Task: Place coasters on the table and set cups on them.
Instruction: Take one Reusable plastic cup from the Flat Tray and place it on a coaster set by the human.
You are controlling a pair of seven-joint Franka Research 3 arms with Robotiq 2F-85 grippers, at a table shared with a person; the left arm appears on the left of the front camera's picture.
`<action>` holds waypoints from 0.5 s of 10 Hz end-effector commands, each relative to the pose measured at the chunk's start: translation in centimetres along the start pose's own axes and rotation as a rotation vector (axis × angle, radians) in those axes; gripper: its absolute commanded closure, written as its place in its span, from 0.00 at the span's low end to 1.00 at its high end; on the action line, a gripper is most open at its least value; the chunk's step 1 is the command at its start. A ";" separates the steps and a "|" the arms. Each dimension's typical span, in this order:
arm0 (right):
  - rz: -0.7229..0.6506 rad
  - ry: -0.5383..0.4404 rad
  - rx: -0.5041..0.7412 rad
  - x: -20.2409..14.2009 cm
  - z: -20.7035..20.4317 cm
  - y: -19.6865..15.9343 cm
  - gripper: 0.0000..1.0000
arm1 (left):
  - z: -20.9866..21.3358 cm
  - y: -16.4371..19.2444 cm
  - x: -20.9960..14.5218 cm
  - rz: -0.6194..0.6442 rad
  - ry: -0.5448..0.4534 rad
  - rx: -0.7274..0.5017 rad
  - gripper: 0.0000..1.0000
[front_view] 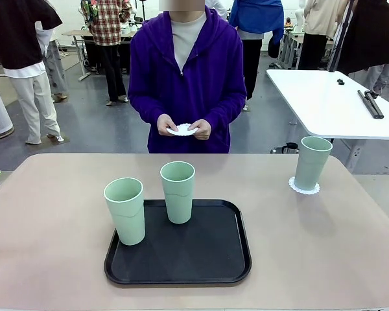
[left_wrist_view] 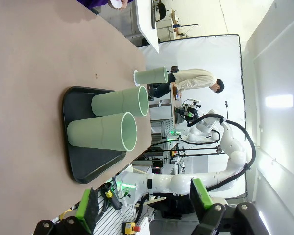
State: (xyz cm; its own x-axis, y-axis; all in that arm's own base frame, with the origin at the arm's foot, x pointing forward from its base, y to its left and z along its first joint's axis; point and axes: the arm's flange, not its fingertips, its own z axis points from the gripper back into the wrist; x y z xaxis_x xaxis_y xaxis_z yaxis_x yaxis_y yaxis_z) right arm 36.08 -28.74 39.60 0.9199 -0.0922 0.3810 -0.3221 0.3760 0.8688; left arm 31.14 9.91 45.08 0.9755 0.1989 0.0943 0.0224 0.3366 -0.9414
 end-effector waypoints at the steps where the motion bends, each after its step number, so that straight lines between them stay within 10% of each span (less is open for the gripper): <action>1: -0.004 -0.001 -0.005 0.1 0.0 0.0 0.00 | 0.2 0.1 0.0 -0.013 -0.004 -0.017 0.00; 5: -0.004 -0.001 -0.005 0.1 0.0 0.0 0.00 | 0.2 0.1 0.0 -0.013 -0.004 -0.017 0.00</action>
State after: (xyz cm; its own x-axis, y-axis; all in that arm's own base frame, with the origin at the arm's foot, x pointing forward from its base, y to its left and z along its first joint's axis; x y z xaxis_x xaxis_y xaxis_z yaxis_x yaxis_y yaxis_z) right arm 36.12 -28.70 39.60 0.9200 -0.0912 0.3811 -0.3226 0.3756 0.8688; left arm 31.14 9.91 45.08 0.9755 0.1990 0.0944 0.0224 0.3366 -0.9414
